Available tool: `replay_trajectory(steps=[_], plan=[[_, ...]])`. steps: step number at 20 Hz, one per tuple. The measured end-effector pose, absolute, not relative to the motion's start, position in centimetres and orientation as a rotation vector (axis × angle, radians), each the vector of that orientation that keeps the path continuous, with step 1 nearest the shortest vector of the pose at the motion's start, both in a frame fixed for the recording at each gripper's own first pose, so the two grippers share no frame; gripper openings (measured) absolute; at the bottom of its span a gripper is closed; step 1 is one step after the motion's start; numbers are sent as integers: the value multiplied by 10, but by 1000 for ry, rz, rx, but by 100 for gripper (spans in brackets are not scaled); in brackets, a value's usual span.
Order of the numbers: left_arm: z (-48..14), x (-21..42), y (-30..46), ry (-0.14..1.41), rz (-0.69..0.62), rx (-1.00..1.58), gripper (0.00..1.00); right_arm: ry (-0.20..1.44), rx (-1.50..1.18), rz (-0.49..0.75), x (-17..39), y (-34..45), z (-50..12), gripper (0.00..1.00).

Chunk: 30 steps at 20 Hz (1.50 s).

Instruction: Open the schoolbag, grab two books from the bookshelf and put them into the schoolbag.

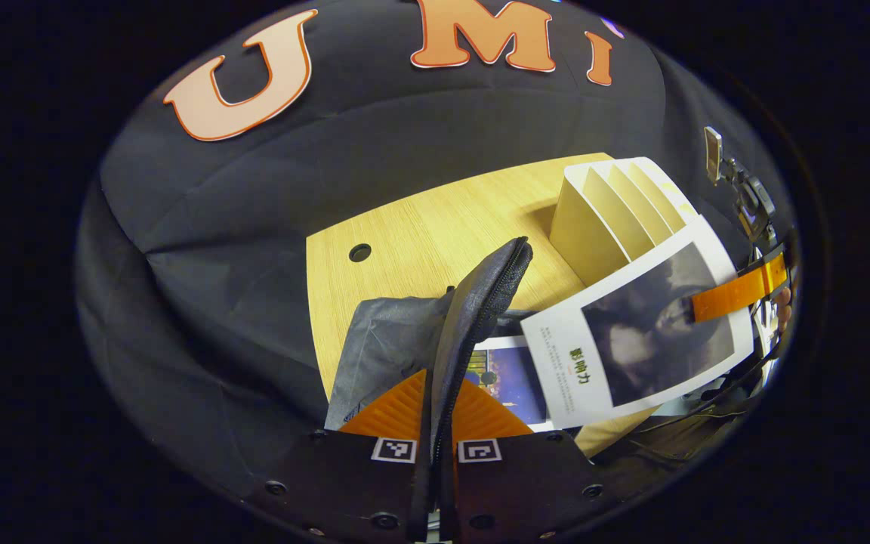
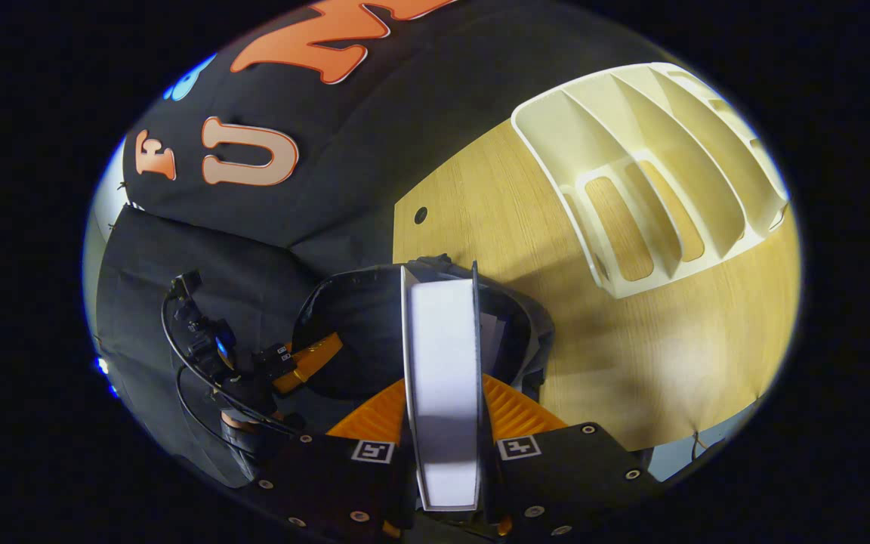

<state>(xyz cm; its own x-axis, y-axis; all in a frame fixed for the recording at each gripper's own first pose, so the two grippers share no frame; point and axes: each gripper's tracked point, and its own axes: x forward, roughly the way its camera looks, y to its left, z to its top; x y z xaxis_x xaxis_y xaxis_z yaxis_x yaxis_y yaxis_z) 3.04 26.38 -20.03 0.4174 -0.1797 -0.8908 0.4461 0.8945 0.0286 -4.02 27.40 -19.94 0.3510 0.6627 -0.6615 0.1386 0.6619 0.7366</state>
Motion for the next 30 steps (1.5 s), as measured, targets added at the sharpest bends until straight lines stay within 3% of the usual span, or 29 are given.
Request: replay_trajectory(steps=[18, 19, 20, 21, 22, 24, 26, 27, 28, 29, 30], plan=[[-173, 22, 231, 1013, -430, 242, 6, 1144, 1078, 436, -5, 417, -279, 35], [-174, 20, 228, 1012, -436, 238, 6, 1134, 1085, 433, -1, 421, -281, 24], [-174, 19, 225, 1007, -441, 235, 6, 1127, 1092, 432, 4, 425, -282, 46], [-174, 18, 224, 1003, -441, 233, 6, 1133, 1097, 415, 7, 432, -289, 46], [-173, 16, 224, 1001, -443, 229, 6, 1159, 1094, 388, 9, 436, -298, 36], [-176, 5, 229, 1003, -437, 193, 6, 1199, 1085, 369, 6, 442, -300, 39], [-179, 4, 233, 988, -425, 183, 6, 1214, 993, 358, 1, 433, -300, 48], [-180, 3, 235, 975, -416, 195, 6, 1222, 962, 343, -3, 423, -300, 43], [-177, 6, 235, 933, -408, 211, 6, 1229, 947, 323, -6, 416, -299, 81], [-173, 2, 226, 901, -438, 203, 12, 1213, 926, 300, -5, 402, -296, 55], [-174, -6, 218, 892, -465, 190, 29, 1180, 915, 287, -3, 387, -288, 73]])
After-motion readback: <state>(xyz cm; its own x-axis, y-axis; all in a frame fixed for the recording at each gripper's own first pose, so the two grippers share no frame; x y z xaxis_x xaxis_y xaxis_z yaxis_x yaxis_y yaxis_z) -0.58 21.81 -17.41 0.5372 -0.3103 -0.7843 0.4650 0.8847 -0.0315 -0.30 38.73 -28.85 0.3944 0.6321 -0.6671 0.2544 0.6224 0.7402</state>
